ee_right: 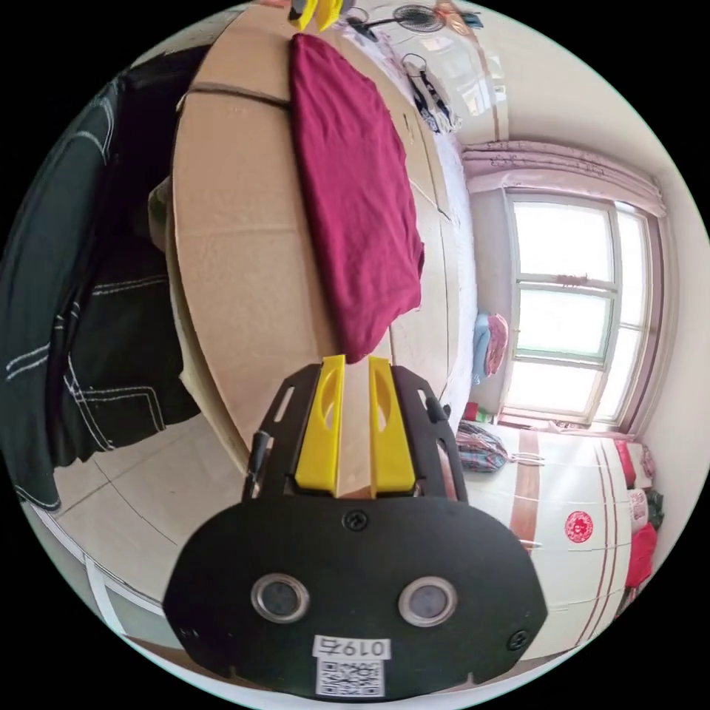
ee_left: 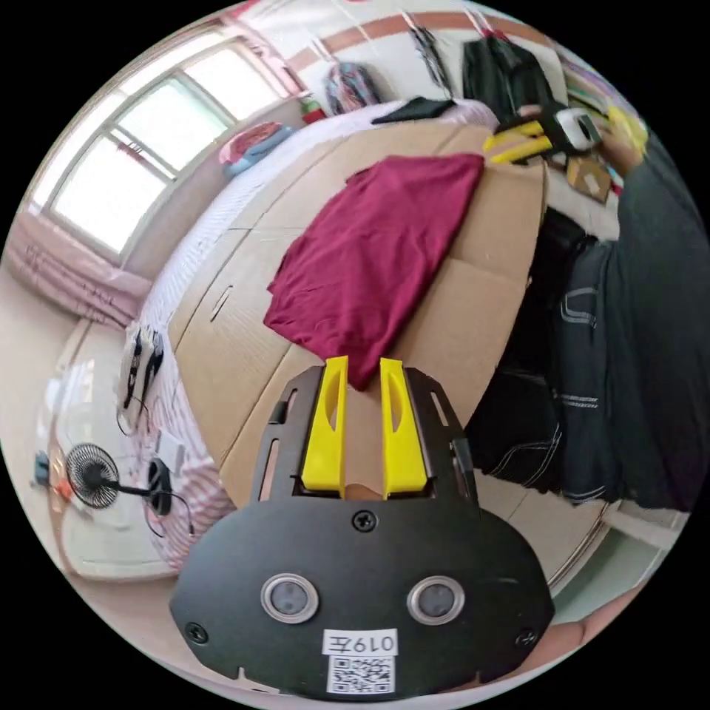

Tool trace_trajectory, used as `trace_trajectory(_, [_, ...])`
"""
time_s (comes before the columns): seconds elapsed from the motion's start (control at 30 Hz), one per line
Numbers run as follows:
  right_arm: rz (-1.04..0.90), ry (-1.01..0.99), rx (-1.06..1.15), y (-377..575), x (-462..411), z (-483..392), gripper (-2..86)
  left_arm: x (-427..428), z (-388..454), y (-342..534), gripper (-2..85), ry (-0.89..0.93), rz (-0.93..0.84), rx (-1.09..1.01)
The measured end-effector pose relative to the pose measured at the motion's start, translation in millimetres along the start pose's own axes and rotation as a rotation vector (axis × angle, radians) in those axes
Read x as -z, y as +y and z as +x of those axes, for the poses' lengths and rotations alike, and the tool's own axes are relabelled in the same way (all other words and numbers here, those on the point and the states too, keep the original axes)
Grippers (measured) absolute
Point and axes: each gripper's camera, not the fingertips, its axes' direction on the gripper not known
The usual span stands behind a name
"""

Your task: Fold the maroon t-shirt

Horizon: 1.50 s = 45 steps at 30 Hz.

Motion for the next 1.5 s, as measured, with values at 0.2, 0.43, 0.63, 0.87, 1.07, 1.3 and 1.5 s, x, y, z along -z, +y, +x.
trace_trajectory(0.2, [0.331,-0.052,-0.182,-55.5,32.6,12.9,3.9,-98.0,-141.1,49.8,6.5,0.164,0.086,0.505])
trace_trajectory(0.43, [0.646,-0.062,-0.139,-205.2,62.3,-42.3,3.6,-246.4,-230.7,96.3,6.6,0.524,0.099,0.807])
trace_trajectory(0.63, [0.681,-0.121,-0.063,-272.0,75.4,-91.9,6.1,-329.3,-259.3,134.6,6.8,0.636,0.076,0.866])
trace_trajectory(0.87, [0.644,-0.184,-0.012,-319.0,74.8,-125.8,8.4,-393.7,-269.1,145.2,5.1,0.636,0.064,0.822])
trace_trajectory(1.07, [0.596,-0.126,0.059,-358.4,75.2,-160.4,8.7,-432.5,-269.4,154.1,1.9,0.629,0.057,0.815])
trace_trajectory(1.3, [0.539,-0.108,0.133,-406.4,76.7,-187.5,9.0,-468.2,-260.2,158.1,1.1,0.618,0.055,0.78])
trace_trajectory(1.5, [0.511,-0.066,0.173,-446.5,75.5,-212.3,6.2,-487.9,-252.9,156.3,1.0,0.62,0.05,0.771])
